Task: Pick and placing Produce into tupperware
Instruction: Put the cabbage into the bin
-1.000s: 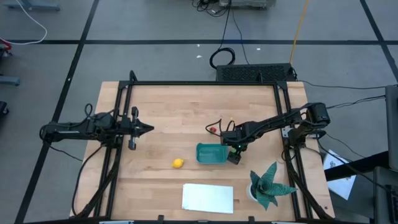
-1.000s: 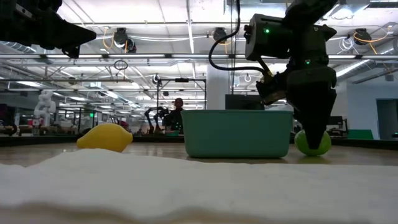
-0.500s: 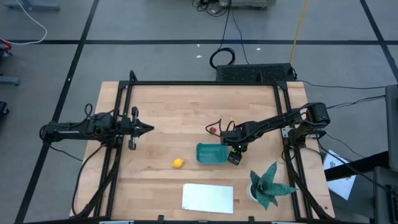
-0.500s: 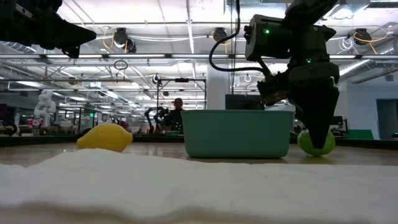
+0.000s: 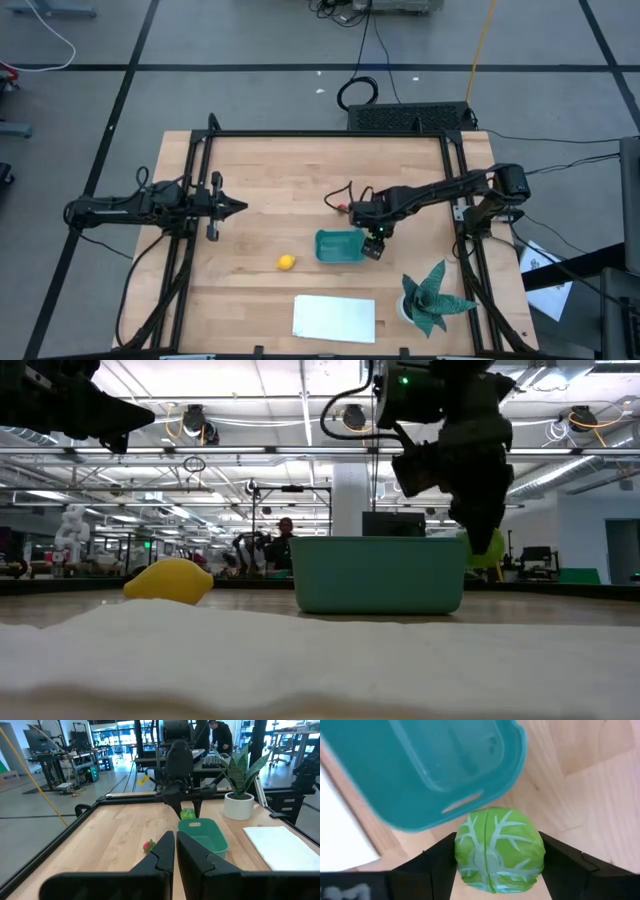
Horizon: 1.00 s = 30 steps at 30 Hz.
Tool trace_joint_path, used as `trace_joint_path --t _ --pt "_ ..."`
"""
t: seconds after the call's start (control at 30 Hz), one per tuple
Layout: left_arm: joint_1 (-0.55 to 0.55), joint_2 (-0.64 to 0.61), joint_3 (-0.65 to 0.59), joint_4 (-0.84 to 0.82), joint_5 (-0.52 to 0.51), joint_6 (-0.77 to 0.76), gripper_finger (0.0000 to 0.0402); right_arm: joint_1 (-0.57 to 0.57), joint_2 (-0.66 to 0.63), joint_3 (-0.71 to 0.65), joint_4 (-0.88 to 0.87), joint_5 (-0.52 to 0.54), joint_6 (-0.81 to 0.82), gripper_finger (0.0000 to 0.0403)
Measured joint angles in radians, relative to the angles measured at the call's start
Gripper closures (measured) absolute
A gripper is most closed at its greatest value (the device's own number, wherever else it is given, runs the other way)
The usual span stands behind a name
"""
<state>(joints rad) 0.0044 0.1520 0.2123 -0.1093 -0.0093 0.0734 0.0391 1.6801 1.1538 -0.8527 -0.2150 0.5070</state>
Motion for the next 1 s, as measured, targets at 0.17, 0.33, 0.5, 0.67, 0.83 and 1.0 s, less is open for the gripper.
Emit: trace_joint_path --t 0.17,0.33,0.5,0.67,0.83,1.0 --pt "0.000 0.000 0.000 0.000 0.000 0.000 0.0378 -0.002 0.000 0.056 -0.033 0.000 -0.044 0.0176" --pt "0.000 0.000 0.000 0.000 0.000 0.000 0.0378 -0.005 0.000 0.090 -0.101 0.000 -0.056 0.0174" --pt "0.000 0.000 0.000 0.000 0.000 0.000 0.0378 -0.008 -0.001 0.098 -0.148 0.000 -0.075 0.0175" --pt "0.000 0.000 0.000 0.000 0.000 0.000 0.0378 -0.020 -0.015 0.099 -0.185 -0.076 -0.072 0.0174" --pt "0.000 0.000 0.000 0.000 0.000 0.000 0.0378 -0.033 -0.042 0.099 -0.212 -0.078 -0.054 0.0176" --pt "0.000 0.001 0.000 0.000 -0.007 0.001 0.0378 -0.036 -0.091 0.100 -0.215 -0.075 -0.048 0.0175"
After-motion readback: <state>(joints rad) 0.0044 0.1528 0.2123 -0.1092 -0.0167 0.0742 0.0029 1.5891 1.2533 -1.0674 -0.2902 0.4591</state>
